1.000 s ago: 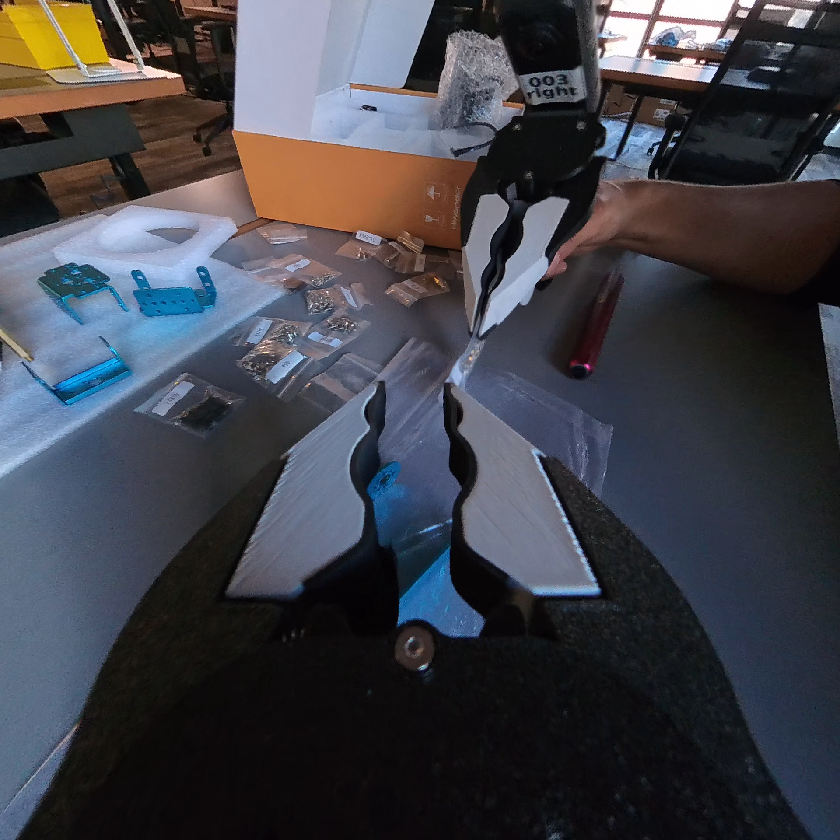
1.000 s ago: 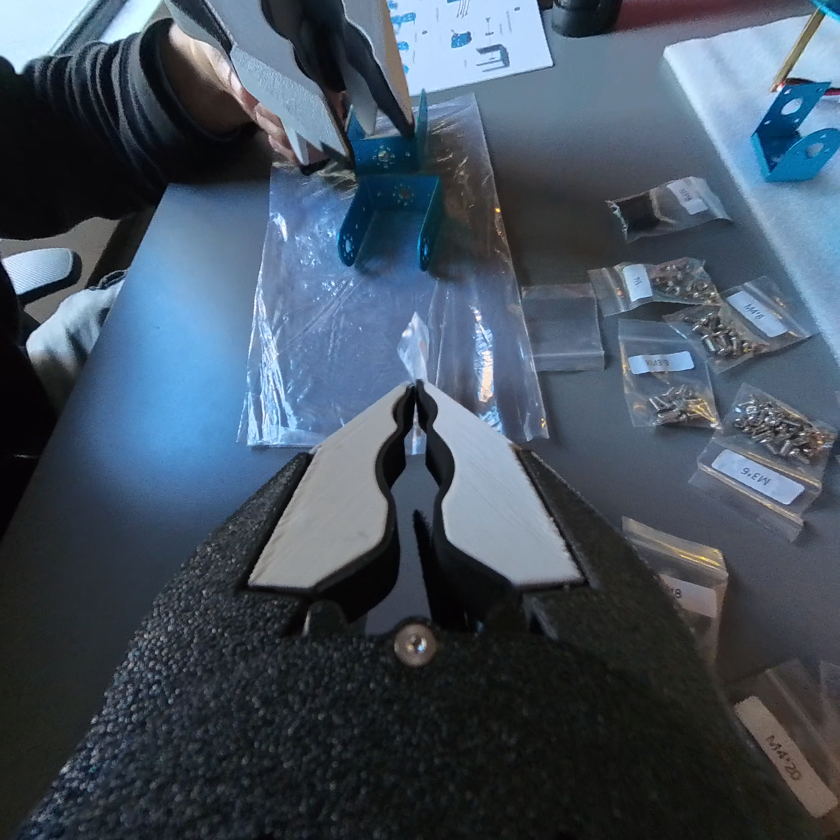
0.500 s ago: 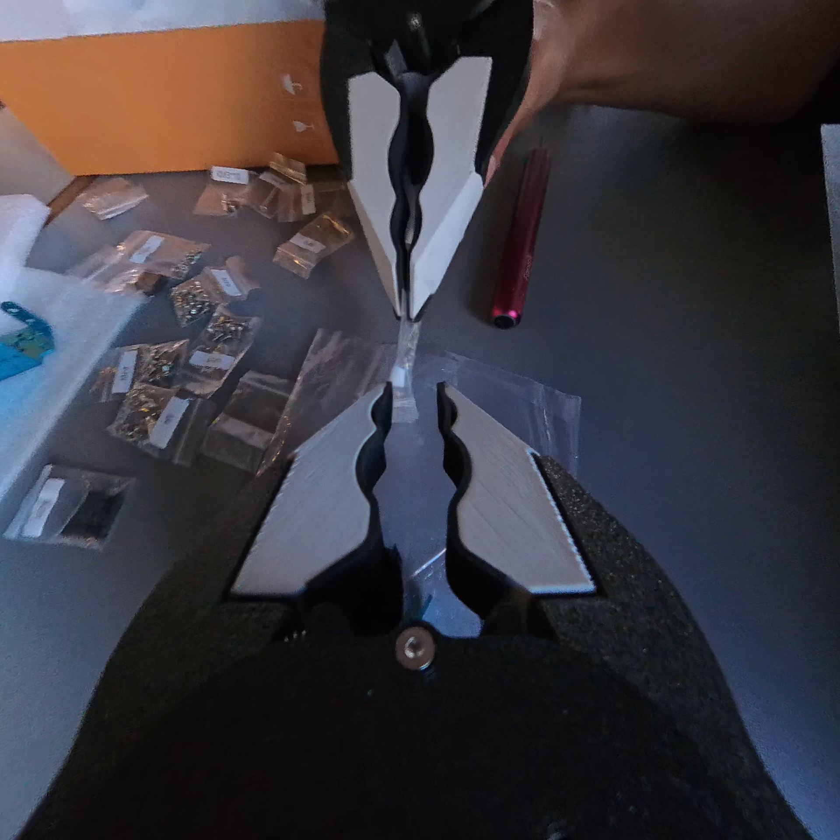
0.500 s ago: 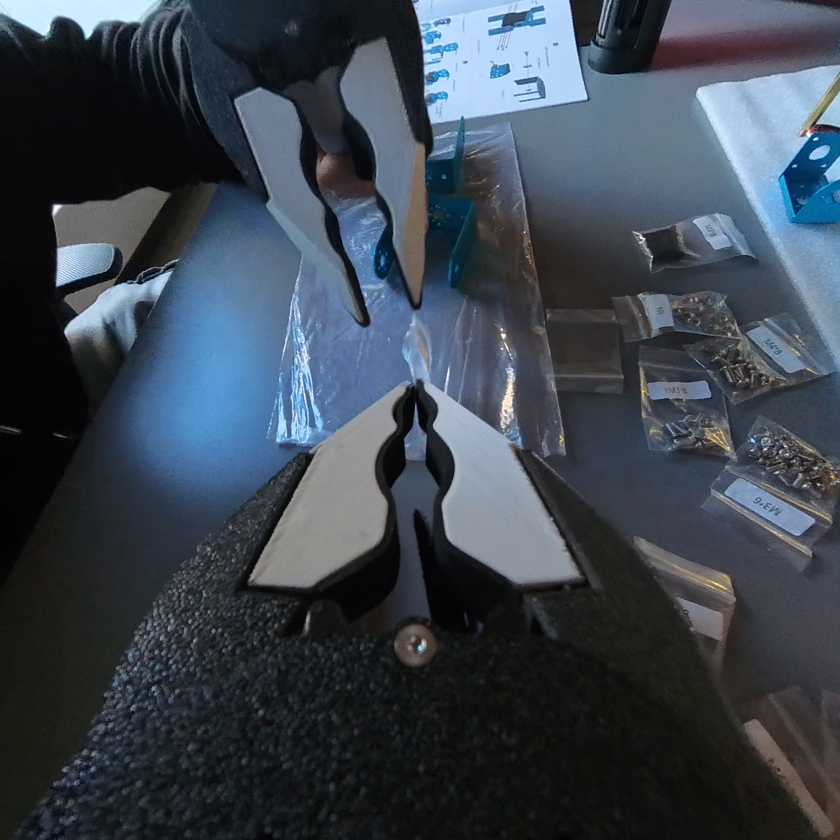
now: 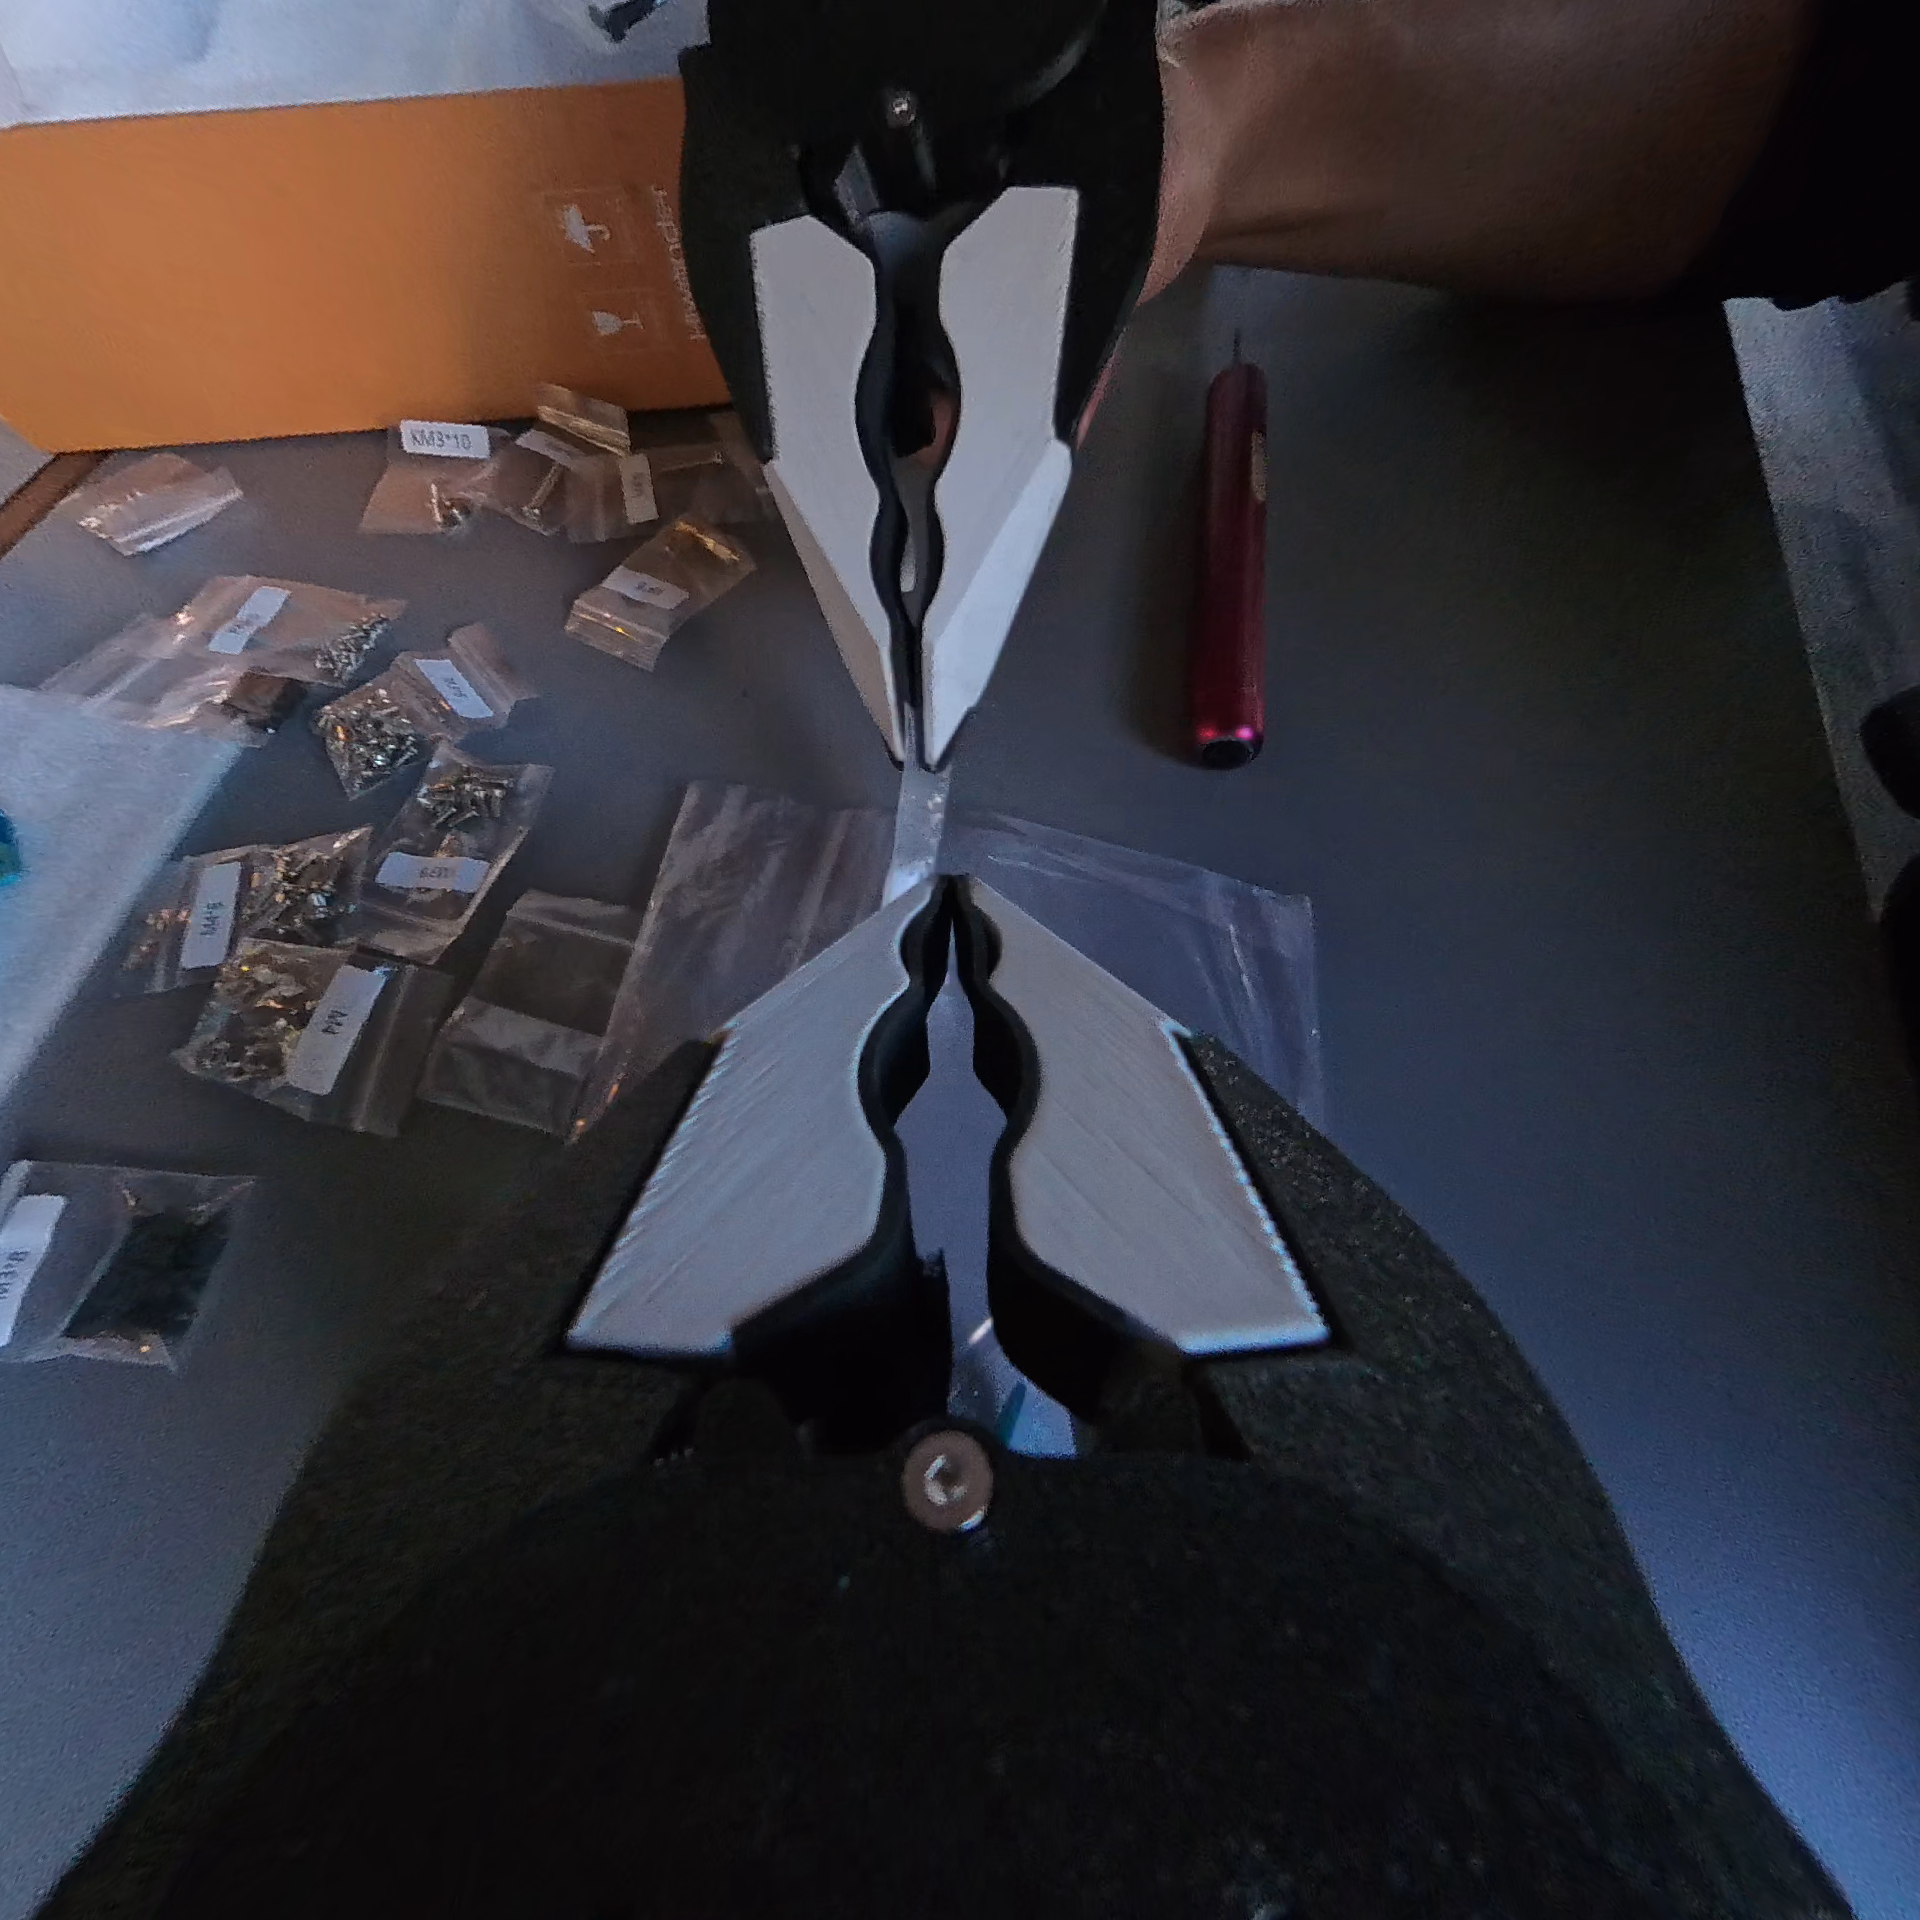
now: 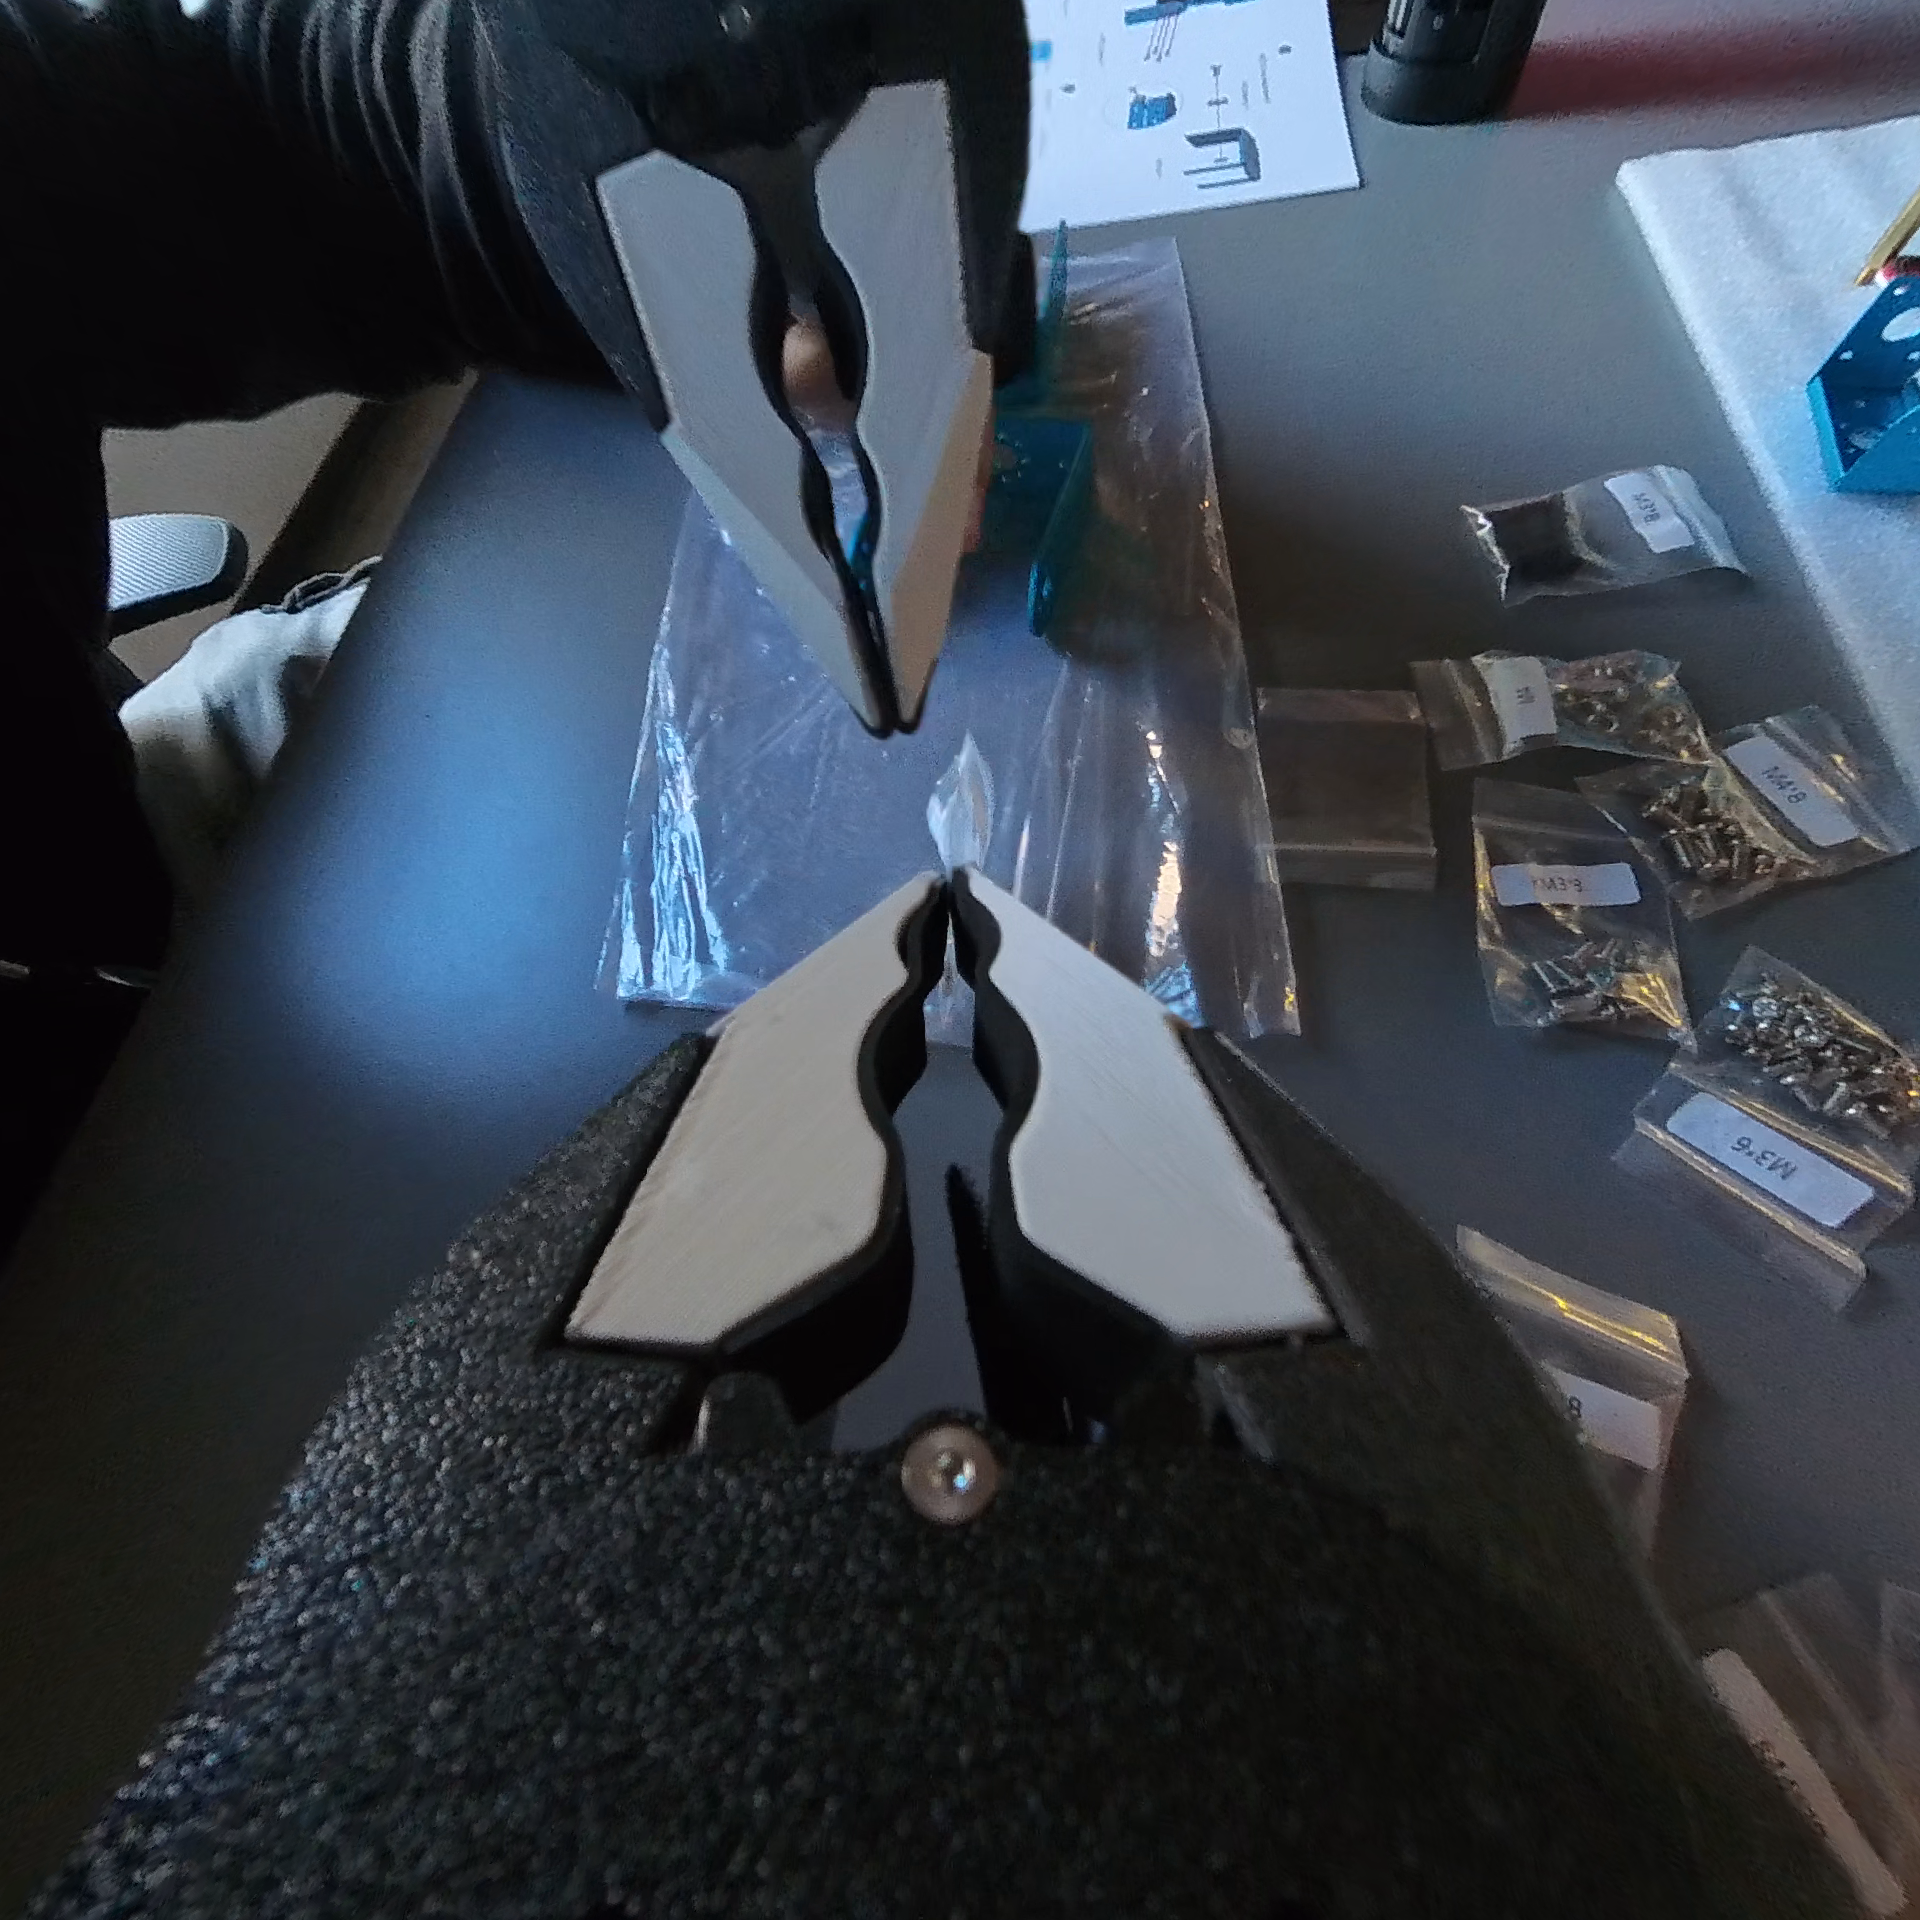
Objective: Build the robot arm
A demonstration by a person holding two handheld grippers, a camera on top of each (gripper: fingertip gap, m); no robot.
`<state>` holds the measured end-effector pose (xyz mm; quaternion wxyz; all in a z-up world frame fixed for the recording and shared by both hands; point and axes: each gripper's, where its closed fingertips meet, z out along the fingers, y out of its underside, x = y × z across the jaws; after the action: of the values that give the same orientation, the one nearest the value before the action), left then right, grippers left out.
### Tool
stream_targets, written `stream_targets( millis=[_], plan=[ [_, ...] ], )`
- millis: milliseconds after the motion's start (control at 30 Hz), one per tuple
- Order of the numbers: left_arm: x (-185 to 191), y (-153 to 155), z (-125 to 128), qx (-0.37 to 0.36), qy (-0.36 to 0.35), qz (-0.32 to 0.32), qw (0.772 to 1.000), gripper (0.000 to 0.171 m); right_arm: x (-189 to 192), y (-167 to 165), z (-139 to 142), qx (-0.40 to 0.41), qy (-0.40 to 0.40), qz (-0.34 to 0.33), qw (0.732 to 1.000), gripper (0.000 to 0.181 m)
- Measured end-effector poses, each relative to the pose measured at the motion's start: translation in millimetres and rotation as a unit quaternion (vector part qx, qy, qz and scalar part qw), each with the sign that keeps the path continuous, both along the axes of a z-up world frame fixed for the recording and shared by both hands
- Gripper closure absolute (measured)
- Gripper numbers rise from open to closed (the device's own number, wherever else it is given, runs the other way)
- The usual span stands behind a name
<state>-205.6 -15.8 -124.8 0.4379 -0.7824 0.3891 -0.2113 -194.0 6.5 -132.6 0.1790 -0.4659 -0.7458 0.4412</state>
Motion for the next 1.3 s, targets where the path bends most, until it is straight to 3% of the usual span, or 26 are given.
stream_targets(
  millis=[100,167,267,533,967,1233,1300],
  plan=[
    [-3,1,-7,0.000,0.006,0.013,1.000,0.171,-2,-3,1,-0.008,0.005,0.002,1.000,0.181],
    [-5,8,3,0.031,0.001,0.037,0.999,0.171,-1,-6,-2,0.007,0.000,0.012,1.000,0.181],
    [-1,6,14,0.046,0.008,0.034,0.998,0.146,-1,-11,1,0.014,0.010,0.018,1.000,0.181],
    [5,4,-6,0.016,0.047,0.017,0.999,0.157,-2,-17,2,0.025,0.009,0.025,0.999,0.181],
    [-21,6,16,0.010,-0.031,0.045,0.998,0.154,1,-6,-6,0.010,0.002,0.017,1.000,0.181],
    [1,-6,-16,-0.023,0.060,-0.001,0.998,0.153,1,-14,-4,0.027,0.016,0.035,0.999,0.181],
    [2,-6,-22,-0.034,0.068,0.000,0.997,0.160,0,-13,1,0.026,0.030,0.034,0.999,0.181]
  ],
)
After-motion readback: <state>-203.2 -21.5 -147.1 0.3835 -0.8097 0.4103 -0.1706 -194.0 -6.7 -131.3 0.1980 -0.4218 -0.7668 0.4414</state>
